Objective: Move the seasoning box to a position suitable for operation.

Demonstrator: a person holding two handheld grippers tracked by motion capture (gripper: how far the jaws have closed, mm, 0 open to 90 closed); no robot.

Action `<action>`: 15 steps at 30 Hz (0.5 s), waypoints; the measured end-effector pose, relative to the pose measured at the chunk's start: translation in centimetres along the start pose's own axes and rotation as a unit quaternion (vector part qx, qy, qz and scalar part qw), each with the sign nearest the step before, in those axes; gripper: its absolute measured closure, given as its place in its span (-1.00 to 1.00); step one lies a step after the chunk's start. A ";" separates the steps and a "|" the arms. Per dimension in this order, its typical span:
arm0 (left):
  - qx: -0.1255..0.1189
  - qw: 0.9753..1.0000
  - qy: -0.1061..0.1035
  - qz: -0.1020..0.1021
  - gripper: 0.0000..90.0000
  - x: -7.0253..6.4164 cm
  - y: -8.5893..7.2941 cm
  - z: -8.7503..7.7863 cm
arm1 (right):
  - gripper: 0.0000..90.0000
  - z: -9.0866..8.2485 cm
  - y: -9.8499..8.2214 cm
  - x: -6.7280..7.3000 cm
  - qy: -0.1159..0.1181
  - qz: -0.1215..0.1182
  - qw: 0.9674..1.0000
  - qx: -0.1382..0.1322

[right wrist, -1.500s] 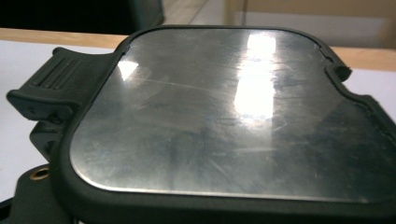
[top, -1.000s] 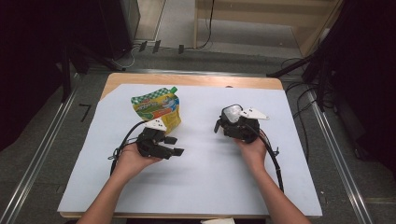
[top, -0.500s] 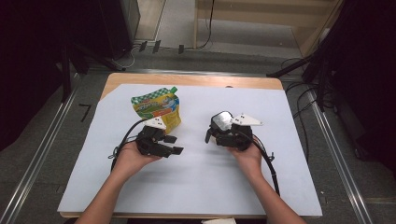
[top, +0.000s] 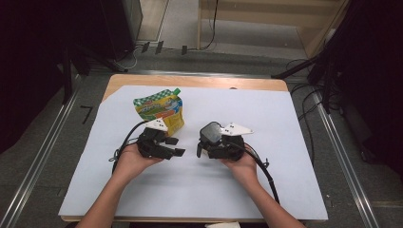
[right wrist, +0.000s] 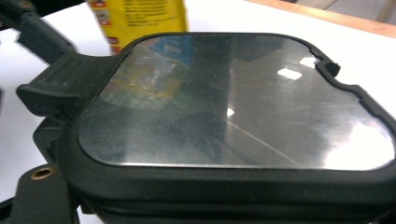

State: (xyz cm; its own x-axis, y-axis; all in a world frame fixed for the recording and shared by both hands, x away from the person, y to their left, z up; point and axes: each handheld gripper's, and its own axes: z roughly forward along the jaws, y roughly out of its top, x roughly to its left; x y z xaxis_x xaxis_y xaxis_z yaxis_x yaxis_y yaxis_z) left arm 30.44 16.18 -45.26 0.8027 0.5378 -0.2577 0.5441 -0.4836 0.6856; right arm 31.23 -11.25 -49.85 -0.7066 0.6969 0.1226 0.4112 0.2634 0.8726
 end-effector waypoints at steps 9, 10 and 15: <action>0.000 1.000 -0.001 0.001 -0.03 0.0 0.0 0.0 | -0.65 0.4 -0.3 1.7 0.024 -0.018 1.000 0.009; 0.000 1.000 0.000 0.001 -0.03 0.0 0.0 0.0 | -0.65 0.5 -0.4 1.8 0.026 -0.023 0.999 0.011; -0.001 1.000 0.001 0.001 -0.03 0.0 0.0 -0.1 | -0.65 0.4 -0.6 2.1 0.032 -0.033 0.999 0.018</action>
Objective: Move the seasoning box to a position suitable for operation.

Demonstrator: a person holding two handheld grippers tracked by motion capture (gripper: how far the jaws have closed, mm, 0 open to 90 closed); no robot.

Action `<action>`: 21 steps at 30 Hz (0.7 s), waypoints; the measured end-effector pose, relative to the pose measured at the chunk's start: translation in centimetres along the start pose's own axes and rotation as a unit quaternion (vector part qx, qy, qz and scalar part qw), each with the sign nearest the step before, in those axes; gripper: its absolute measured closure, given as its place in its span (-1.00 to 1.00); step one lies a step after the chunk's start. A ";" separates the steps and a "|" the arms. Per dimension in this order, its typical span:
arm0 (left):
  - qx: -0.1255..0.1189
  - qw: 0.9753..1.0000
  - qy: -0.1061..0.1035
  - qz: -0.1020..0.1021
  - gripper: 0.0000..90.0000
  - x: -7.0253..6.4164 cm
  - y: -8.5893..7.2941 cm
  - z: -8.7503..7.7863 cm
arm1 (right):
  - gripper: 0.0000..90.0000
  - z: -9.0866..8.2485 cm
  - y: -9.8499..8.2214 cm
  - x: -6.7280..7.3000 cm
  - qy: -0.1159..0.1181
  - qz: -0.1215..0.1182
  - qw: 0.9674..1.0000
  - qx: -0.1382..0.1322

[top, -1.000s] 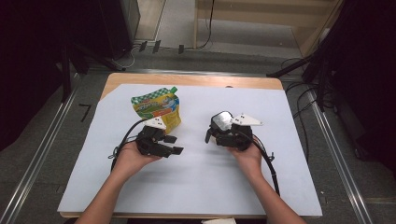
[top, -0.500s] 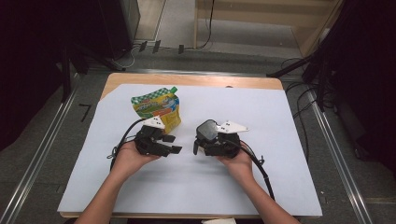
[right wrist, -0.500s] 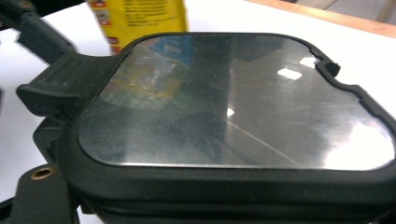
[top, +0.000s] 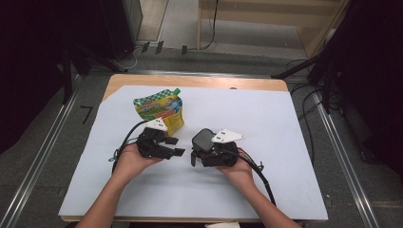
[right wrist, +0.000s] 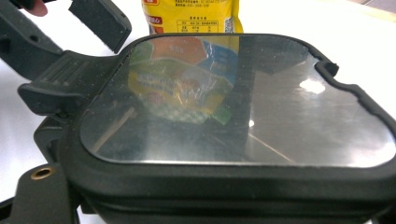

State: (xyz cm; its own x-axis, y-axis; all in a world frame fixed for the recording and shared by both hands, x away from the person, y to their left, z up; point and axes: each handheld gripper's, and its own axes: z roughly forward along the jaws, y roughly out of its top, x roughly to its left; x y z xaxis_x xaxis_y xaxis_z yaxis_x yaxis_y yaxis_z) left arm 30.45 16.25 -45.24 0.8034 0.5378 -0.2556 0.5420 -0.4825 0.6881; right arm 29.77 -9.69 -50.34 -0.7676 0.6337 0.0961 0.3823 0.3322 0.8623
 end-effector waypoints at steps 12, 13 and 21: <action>0.001 1.000 -0.004 0.007 -0.03 -0.4 0.1 0.3 | -0.81 0.0 -0.5 0.1 0.010 -0.010 1.000 0.026; 0.000 1.000 -0.004 0.007 -0.03 -0.4 0.1 0.3 | -0.81 0.0 -0.6 0.1 0.012 -0.010 0.999 0.030; -0.001 1.000 -0.007 0.008 -0.03 -0.6 0.1 0.4 | -0.81 -1.9 -0.4 0.1 0.016 0.001 0.999 0.045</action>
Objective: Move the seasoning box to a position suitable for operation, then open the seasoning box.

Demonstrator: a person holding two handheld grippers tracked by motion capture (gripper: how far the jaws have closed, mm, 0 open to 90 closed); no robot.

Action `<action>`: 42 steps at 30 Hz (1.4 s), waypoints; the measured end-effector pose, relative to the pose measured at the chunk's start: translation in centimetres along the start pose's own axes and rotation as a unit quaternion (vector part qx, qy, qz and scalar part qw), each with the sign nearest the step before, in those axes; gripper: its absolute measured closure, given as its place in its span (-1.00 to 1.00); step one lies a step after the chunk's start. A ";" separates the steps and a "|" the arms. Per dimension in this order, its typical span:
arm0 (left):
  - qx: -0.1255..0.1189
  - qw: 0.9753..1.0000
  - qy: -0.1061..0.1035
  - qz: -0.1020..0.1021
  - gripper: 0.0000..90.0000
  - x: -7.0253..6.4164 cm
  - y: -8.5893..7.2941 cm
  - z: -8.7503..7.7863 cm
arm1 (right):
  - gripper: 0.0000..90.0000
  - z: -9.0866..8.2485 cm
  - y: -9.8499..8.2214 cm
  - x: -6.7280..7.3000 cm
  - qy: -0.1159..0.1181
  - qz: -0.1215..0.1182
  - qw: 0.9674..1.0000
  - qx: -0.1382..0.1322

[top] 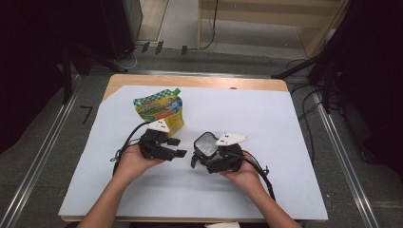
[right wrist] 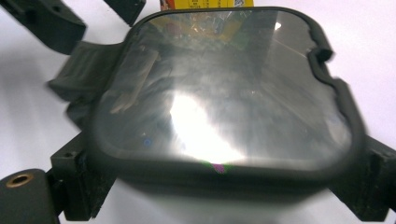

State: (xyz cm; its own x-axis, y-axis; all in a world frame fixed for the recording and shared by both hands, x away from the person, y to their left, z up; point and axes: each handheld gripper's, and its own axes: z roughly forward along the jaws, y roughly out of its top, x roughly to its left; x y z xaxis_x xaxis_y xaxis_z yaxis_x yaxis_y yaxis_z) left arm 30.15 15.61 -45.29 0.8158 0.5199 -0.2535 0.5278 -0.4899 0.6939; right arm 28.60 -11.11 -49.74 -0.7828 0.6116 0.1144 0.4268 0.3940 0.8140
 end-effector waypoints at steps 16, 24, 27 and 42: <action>0.007 1.000 -0.009 0.002 0.27 -0.1 0.0 0.7 | -0.30 -5.9 -0.6 0.0 0.011 0.014 1.000 -0.002; 0.014 1.000 -0.017 0.000 0.56 -0.6 0.0 0.8 | 0.04 -6.4 -0.4 -1.1 -0.007 0.013 1.000 -0.019; 0.019 1.000 -0.019 0.003 0.66 -0.9 0.0 0.9 | 0.18 -6.6 -0.3 -1.4 0.002 0.023 0.999 -0.026; 0.061 0.997 -0.031 -0.019 0.81 -1.2 0.3 2.7 | 0.76 -5.7 -1.0 -1.6 0.021 0.057 0.998 -0.013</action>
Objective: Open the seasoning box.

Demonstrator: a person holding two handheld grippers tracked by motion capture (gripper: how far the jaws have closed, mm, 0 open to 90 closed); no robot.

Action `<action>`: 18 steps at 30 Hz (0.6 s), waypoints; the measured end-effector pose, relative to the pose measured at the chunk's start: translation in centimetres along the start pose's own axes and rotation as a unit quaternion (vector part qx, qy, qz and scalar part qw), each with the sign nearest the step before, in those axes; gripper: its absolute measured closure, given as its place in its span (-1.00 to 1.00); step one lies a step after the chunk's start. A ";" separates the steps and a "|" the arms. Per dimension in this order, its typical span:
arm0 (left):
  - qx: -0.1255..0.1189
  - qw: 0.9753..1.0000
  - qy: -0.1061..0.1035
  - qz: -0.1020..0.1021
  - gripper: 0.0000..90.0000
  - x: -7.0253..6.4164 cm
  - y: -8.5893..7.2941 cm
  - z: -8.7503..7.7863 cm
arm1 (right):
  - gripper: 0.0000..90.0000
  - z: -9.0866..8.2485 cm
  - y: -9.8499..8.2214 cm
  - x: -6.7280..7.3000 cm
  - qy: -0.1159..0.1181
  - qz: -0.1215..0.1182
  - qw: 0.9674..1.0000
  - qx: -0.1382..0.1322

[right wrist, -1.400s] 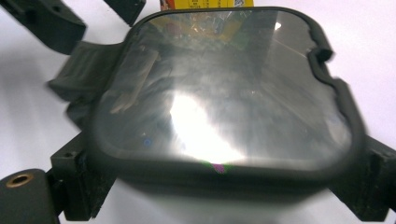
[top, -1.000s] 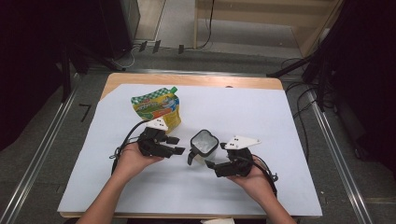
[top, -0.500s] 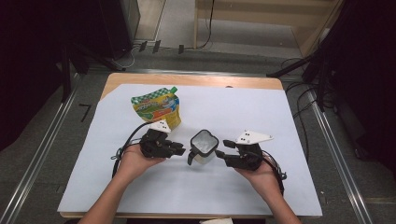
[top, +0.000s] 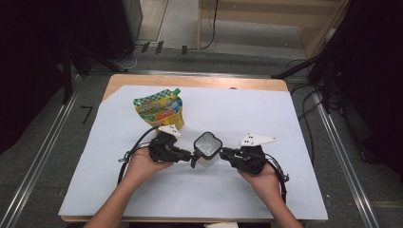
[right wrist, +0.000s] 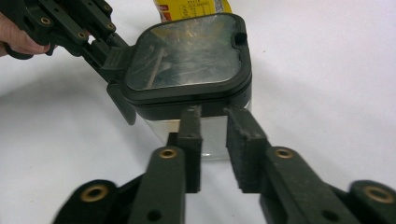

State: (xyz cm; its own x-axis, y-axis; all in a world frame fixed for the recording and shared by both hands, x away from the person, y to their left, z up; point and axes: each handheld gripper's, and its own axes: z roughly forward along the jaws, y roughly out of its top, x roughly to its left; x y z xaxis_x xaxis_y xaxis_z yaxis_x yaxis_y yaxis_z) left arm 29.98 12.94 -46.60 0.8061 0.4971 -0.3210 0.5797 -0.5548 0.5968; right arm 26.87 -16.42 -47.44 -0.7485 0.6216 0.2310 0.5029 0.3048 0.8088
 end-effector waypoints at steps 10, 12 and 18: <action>-0.008 1.000 -0.016 -0.010 1.00 -0.3 0.4 0.6 | 1.00 0.1 0.0 0.2 -0.004 -0.001 1.000 0.003; -0.007 1.000 -0.015 -0.006 1.00 -0.5 0.4 0.7 | 1.00 0.2 0.0 0.2 -0.001 0.001 1.000 0.003; -0.008 1.000 -0.015 0.003 1.00 -1.1 0.6 1.1 | 1.00 0.5 0.0 0.2 -0.011 0.000 1.000 0.006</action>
State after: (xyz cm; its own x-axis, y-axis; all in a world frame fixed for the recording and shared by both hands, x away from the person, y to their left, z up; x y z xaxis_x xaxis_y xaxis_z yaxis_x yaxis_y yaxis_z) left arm 29.54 11.30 -46.69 0.8131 0.4735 -0.3385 0.5727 -0.5466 0.6109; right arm 26.95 -15.94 -47.63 -0.7395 0.6368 0.2184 0.5075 0.3141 0.8023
